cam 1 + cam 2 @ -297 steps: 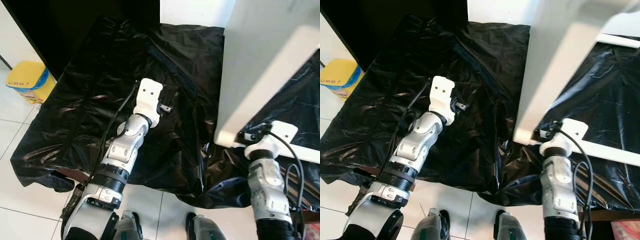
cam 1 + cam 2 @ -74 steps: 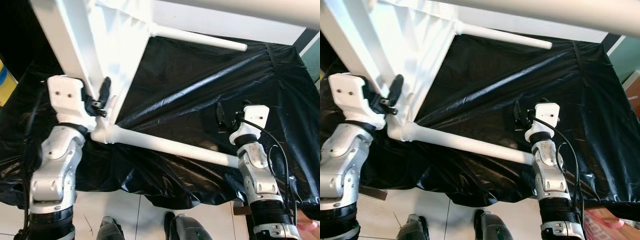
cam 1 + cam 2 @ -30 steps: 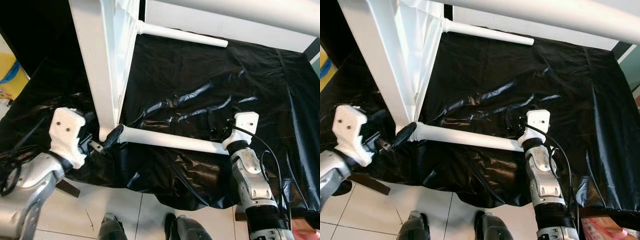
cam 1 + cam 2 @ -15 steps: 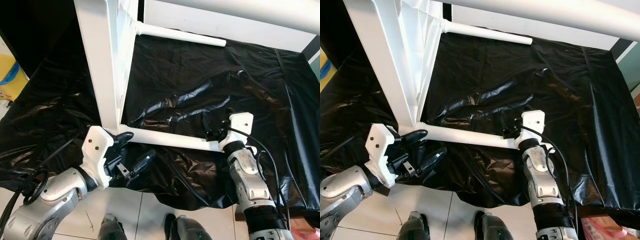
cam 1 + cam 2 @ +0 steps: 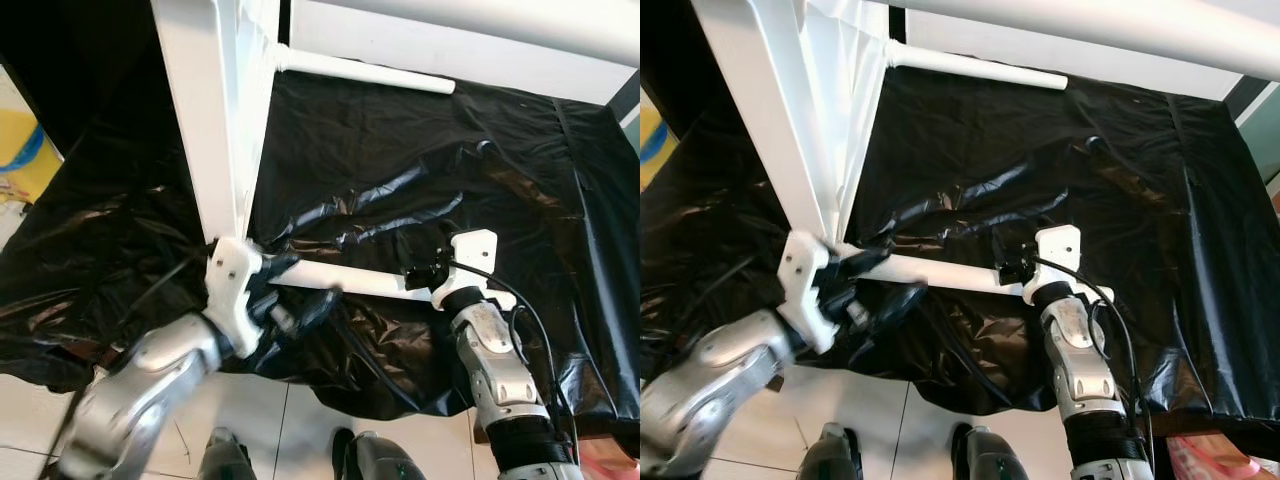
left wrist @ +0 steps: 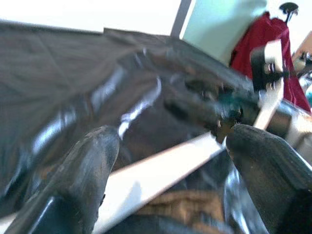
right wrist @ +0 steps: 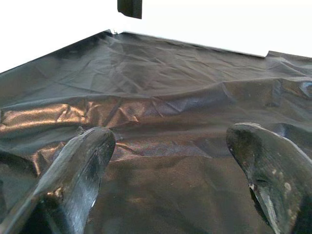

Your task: Building children table

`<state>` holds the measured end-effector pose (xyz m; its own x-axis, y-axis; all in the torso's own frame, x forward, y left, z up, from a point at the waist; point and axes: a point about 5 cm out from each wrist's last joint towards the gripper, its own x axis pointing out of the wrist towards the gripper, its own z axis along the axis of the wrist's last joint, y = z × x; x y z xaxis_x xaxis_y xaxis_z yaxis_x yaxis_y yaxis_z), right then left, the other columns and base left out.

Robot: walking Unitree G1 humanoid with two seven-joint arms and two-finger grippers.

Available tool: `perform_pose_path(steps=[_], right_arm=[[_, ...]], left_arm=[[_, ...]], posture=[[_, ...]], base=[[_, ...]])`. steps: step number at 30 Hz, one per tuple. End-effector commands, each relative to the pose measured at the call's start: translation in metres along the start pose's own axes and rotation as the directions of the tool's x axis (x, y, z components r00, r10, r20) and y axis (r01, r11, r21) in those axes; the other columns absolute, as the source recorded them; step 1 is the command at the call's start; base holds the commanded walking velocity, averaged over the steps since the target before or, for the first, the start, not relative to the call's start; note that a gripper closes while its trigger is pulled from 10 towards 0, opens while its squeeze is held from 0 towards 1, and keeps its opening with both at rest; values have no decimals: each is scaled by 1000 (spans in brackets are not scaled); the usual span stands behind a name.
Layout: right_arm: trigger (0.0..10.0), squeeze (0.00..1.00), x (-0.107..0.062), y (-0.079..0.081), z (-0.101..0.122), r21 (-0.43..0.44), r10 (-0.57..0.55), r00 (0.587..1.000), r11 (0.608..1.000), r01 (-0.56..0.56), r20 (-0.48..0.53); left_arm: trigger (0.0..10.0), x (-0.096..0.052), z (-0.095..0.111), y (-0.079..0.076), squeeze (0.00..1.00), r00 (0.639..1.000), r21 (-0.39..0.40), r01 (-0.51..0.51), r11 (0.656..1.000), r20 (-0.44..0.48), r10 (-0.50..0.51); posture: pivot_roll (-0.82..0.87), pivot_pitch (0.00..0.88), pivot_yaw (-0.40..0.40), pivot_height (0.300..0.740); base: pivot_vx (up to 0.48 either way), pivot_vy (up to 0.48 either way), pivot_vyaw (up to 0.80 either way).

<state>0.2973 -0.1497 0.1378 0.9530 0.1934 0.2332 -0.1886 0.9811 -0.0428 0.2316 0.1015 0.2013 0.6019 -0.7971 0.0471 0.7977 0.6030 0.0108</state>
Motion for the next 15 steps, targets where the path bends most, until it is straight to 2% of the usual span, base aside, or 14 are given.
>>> perform_pose_path(steps=[1, 6, 13, 15], right_arm=[[10000, 0, -4, -5, -2, 1, -25, 1000, 1000, 25, -8], [10000, 0, -6, -6, -2, 2, -34, 999, 999, 34, -8], [10000, 0, -6, -6, -3, 4, -40, 999, 999, 40, -9], [10000, 0, -6, -5, -3, 5, -39, 999, 999, 39, -8]], left_arm=[[10000, 4, -4, 2, 0, 999, 24, -46, 999, -4, 46], [10000, 6, -5, 7, 0, 995, 41, -101, 994, -4, 102], [10000, -14, -7, 28, 0, 982, 101, -179, 979, -44, 185], [10000, -24, -8, 38, 0, 971, 133, -220, 966, -66, 230]], posture=[[77, 176, -87, 740], [76, 178, -83, 740], [83, 180, -82, 740], [84, 181, -82, 740]], base=[[0, 0, 0], [0, 0, 0], [0, 0, 0], [0, 0, 0]])
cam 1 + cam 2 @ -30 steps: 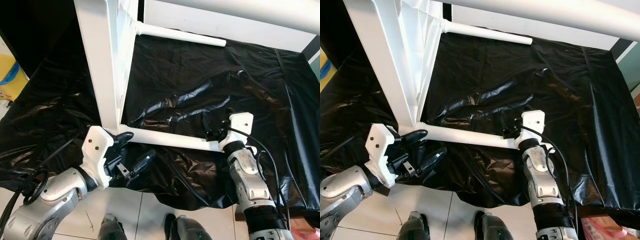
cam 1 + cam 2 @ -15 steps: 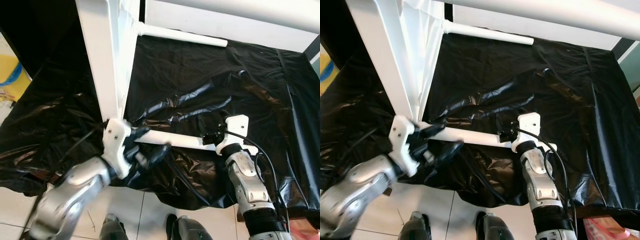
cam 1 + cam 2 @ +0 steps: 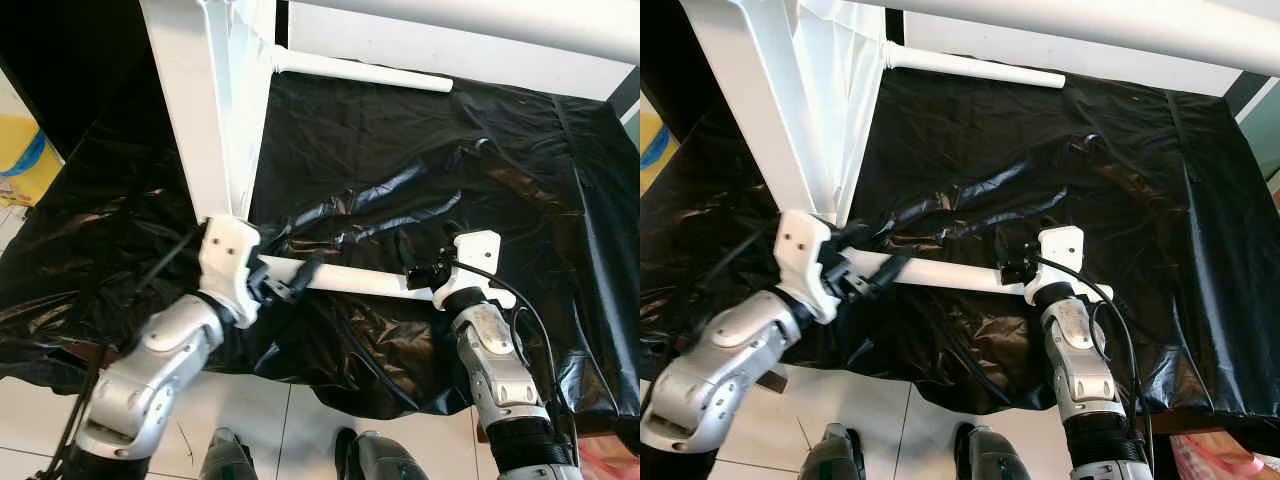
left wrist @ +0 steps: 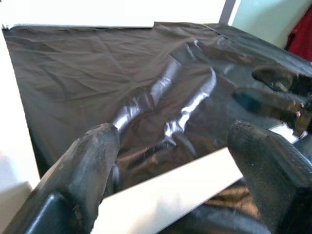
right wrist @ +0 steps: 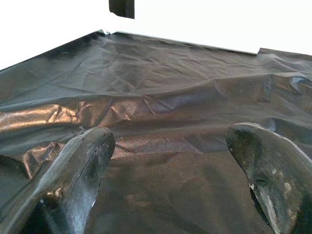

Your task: Building children table

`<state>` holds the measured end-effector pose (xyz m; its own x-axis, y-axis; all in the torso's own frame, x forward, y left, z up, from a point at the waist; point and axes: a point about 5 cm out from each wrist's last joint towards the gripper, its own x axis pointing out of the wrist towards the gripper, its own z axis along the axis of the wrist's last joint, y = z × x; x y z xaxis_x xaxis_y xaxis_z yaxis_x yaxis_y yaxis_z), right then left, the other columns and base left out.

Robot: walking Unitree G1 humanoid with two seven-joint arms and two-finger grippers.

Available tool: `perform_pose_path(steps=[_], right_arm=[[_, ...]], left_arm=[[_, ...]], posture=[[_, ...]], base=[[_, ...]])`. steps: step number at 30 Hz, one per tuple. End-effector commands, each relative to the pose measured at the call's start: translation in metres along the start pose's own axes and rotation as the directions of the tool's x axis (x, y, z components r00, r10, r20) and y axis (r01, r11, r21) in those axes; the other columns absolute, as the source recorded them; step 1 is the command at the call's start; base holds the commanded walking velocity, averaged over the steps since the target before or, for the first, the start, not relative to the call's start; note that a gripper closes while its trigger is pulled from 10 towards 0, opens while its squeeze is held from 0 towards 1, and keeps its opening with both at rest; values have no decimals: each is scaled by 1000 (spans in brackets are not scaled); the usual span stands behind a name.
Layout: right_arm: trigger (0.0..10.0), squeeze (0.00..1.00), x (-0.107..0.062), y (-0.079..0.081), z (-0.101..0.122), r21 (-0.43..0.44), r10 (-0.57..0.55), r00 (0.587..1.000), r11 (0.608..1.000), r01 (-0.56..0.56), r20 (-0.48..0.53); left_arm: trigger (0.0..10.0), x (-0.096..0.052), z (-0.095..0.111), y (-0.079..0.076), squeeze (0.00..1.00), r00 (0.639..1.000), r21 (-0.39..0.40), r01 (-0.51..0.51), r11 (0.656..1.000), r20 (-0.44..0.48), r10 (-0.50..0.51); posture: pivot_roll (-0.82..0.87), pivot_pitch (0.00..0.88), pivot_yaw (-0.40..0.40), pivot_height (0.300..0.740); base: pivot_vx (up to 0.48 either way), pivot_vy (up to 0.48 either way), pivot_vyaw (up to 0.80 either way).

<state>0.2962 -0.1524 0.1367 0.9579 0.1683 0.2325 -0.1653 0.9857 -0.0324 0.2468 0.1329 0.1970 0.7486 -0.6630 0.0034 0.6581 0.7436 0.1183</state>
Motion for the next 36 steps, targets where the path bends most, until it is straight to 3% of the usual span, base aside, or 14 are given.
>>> perform_pose_path(steps=[1, 4, 7, 11, 16, 19, 25, 31, 36], right_arm=[[10000, 0, -4, -3, -2, 1, -14, 1000, 1000, 14, -6], [10000, 0, -3, -2, -3, 2, -10, 1000, 1000, 10, -8], [10000, 0, -3, -1, -3, 3, -2, 1000, 1000, 2, -8], [10000, 0, -2, 0, -3, 3, 4, 1000, 1000, -4, -8], [10000, 0, -2, 1, -2, 2, 17, 1000, 1000, -17, 1], [10000, 0, -3, 0, 0, -15, 7, 1000, 1000, -7, 22], [10000, 0, -5, -4, 3, -26, -32, 999, 999, 34, 42], [10000, 0, -16, -22, 8, -73, -223, 972, 971, 228, 79], [10000, 0, -22, -20, 6, -80, -255, 964, 962, 261, 78]], left_arm=[[10000, -6, -5, 8, 0, 999, 15, -31, 999, -25, 31], [10000, -15, -6, 23, 0, 995, 38, -89, 995, -44, 90], [10000, -18, -6, 23, 0, 994, 69, -93, 993, -55, 97], [10000, -15, -5, 19, 0, 995, 42, -85, 995, -42, 87], [10000, -4, -6, -1, 0, 1000, 31, -19, 999, -13, 19], [10000, 12, -5, -13, 0, 999, -6, -16, 1000, 42, 16], [10000, 21, -5, -13, 0, 997, -30, -52, 998, 59, 54], [10000, 30, -10, -10, 0, 989, -60, -126, 990, 75, 131], [10000, 34, -13, -7, 0, 975, -57, -194, 979, 99, 199]], posture=[[84, 181, -82, 740], [91, 182, -88, 740], [94, 182, -91, 740], [97, 183, -93, 740], [93, 184, -93, 740], [87, 183, -91, 740], [79, 181, -84, 740], [67, 179, -72, 740], [61, 176, -65, 740]], base=[[0, 0, 0], [0, 0, 0], [0, 0, 0], [0, 0, 0], [0, 0, 0], [0, 0, 0], [0, 0, 0], [0, 0, 0], [0, 0, 0]])
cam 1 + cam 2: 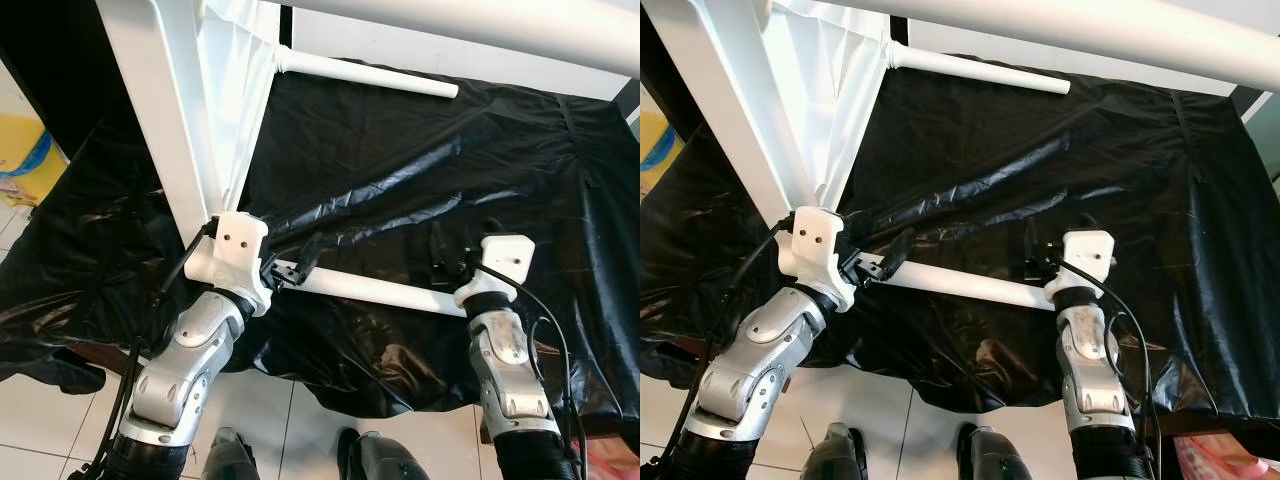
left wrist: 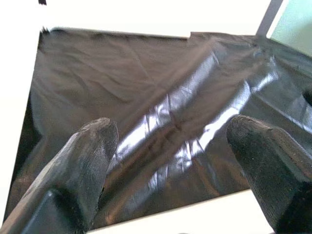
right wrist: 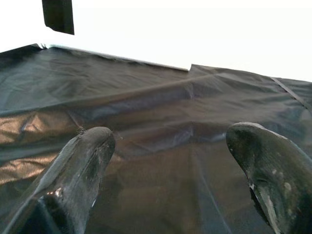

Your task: Building children table

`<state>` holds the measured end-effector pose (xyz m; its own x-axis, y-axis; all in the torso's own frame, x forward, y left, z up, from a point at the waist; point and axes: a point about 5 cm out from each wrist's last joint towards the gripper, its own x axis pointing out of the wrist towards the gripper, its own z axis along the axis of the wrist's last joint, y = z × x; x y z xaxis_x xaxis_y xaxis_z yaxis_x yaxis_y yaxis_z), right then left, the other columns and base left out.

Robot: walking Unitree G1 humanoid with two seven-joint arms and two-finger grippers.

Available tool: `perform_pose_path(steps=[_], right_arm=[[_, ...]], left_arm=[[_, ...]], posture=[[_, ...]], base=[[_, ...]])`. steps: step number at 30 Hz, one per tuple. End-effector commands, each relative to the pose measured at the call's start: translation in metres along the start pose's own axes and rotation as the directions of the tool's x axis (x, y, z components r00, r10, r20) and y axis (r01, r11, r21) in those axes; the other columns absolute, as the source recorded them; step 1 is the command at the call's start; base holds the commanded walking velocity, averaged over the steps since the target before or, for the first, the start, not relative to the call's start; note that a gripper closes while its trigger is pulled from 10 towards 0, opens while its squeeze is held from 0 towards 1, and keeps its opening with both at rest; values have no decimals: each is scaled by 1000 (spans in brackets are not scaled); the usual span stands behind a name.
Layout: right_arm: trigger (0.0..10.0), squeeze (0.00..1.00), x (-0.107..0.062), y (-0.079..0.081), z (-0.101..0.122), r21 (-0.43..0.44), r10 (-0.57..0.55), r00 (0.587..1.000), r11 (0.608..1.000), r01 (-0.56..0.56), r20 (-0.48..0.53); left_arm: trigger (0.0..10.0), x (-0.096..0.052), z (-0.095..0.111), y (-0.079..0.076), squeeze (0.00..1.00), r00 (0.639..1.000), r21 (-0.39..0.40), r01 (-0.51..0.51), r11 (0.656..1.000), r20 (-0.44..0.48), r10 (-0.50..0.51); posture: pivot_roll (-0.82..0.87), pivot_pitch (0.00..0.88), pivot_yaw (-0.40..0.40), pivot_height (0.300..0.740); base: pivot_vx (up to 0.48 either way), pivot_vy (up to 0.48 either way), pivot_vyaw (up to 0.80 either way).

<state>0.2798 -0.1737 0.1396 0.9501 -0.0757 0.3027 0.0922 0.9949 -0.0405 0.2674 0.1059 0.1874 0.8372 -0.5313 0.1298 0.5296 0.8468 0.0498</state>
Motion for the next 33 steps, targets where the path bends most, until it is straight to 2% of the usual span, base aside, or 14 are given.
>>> perform_pose_path(steps=[1, 7, 10, 15, 22, 25, 33], right_arm=[[10000, 0, -3, -1, 0, -13, -15, 1000, 1000, 15, 10], [10000, 0, -1, 3, 3, -34, -22, 999, 999, 23, 30], [10000, 0, -3, 4, 2, -41, -19, 999, 999, 21, 27], [10000, 0, 0, 1, 3, -70, -30, 999, 997, 32, 35], [10000, 0, 1, -6, 5, -93, -56, 997, 994, 60, 46], [10000, 0, -4, -10, 5, -107, -75, 996, 991, 79, 46], [10000, 0, -7, -6, 5, -108, -81, 996, 990, 85, 47]], left_arm=[[10000, 2, -6, 2, 0, 999, 12, -46, 999, -8, 46], [10000, 6, -10, 5, 0, 997, 41, -75, 996, -1, 75], [10000, 7, -10, 8, 0, 996, 81, -93, 992, 9, 93], [10000, 13, -15, 19, 0, 988, 67, -151, 986, -6, 152], [10000, 20, -14, 26, 0, 987, 73, -158, 985, 1, 158], [10000, 23, -15, 31, 0, 987, 76, -159, 984, -1, 159], [10000, 32, -22, 30, 0, 988, 37, -153, 987, -21, 154]], posture=[[57, 174, -60, 740], [52, 169, -57, 740], [50, 165, -54, 740], [25, 160, -22, 740], [-5, 170, 17, 740], [-28, 174, 45, 740], [-37, 166, 62, 740]], base=[[0, 0, 0], [0, 0, 0], [0, 0, 0], [0, 0, 0], [0, 0, 0], [0, 0, 0], [0, 0, 0]])
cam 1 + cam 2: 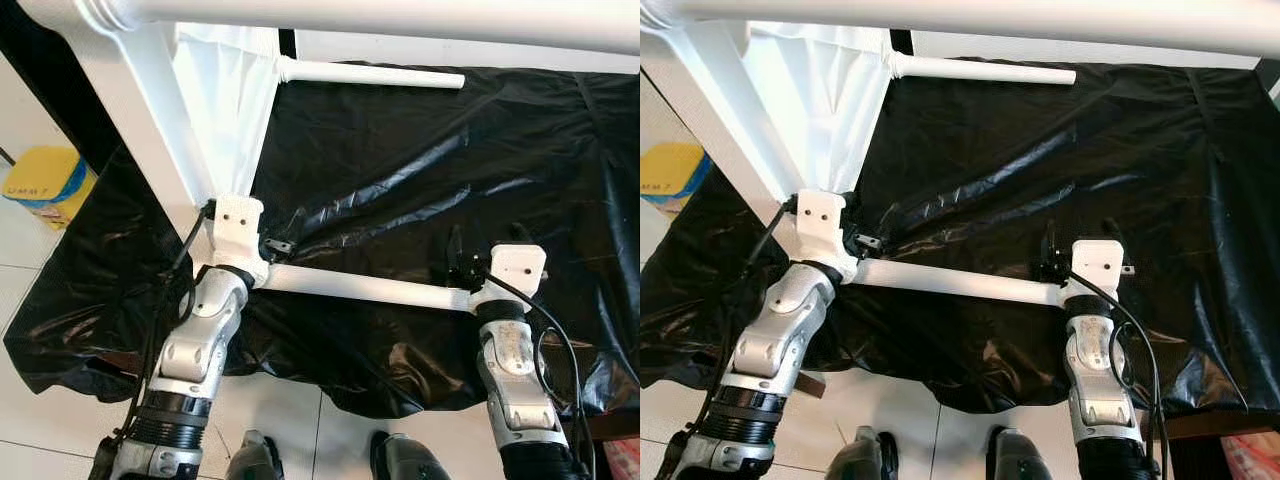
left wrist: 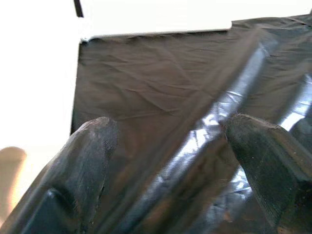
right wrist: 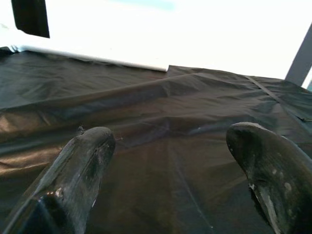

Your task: Building children table

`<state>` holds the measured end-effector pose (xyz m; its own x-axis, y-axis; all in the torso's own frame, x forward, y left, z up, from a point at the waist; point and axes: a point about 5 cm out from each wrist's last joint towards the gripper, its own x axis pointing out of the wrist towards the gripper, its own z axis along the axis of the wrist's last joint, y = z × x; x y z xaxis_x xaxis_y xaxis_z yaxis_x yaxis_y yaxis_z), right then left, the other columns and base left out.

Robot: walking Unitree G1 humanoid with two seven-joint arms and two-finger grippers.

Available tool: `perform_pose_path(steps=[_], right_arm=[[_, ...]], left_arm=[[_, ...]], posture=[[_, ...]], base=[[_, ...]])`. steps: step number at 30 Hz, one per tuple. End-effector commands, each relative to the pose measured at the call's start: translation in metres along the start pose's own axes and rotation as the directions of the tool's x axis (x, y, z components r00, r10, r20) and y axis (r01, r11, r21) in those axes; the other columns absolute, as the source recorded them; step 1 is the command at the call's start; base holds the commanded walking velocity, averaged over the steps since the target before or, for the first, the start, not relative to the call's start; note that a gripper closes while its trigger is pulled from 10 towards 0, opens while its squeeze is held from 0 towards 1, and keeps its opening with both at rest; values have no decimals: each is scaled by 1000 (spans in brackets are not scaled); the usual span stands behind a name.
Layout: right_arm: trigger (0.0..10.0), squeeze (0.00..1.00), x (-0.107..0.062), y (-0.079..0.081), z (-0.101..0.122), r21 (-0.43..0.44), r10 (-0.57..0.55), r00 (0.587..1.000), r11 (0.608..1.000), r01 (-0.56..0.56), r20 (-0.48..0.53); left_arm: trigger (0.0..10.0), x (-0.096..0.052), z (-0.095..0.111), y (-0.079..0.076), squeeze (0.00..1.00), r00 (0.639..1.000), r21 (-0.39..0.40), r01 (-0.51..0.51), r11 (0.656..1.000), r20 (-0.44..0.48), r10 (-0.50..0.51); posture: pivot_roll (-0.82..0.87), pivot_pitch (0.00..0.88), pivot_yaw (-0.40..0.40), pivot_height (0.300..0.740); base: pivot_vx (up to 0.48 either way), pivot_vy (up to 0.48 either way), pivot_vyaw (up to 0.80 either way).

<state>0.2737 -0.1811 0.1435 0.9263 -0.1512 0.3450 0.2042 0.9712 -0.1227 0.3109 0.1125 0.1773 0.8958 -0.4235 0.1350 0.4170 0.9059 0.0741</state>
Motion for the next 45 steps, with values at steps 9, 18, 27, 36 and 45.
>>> perform_pose_path(steps=[9, 18, 27, 36, 45], right_arm=[[10000, 0, 3, 11, -2, 13, 33, 999, 999, -33, -5], [10000, 0, 8, 18, 2, 21, 74, 997, 997, -74, 15], [10000, 0, 6, 17, 0, 38, 63, 998, 997, -64, 12], [10000, 0, 4, 19, 1, 18, 73, 997, 997, -73, 23], [10000, 0, 5, 16, 0, 15, 80, 997, 997, -80, 24]], left_arm=[[10000, -1, -10, 2, 0, 1000, 7, -20, 1000, -19, 20], [10000, -3, -17, -7, 0, 998, 36, 55, 998, -27, -54], [10000, -3, -16, -11, 0, 999, 9, 36, 999, -12, -36], [10000, -5, -16, -7, 0, 999, -1, 40, 999, -10, -40], [10000, -24, -31, -34, 0, 943, 61, 321, 945, -107, -314]], posture=[[0, 152, 25, 740], [4, 148, -23, 740], [5, 153, -16, 740], [-1, 147, -5, 740], [28, 141, -15, 740]], base=[[0, 0, 0], [0, 0, 0], [0, 0, 0], [0, 0, 0], [0, 0, 0]])
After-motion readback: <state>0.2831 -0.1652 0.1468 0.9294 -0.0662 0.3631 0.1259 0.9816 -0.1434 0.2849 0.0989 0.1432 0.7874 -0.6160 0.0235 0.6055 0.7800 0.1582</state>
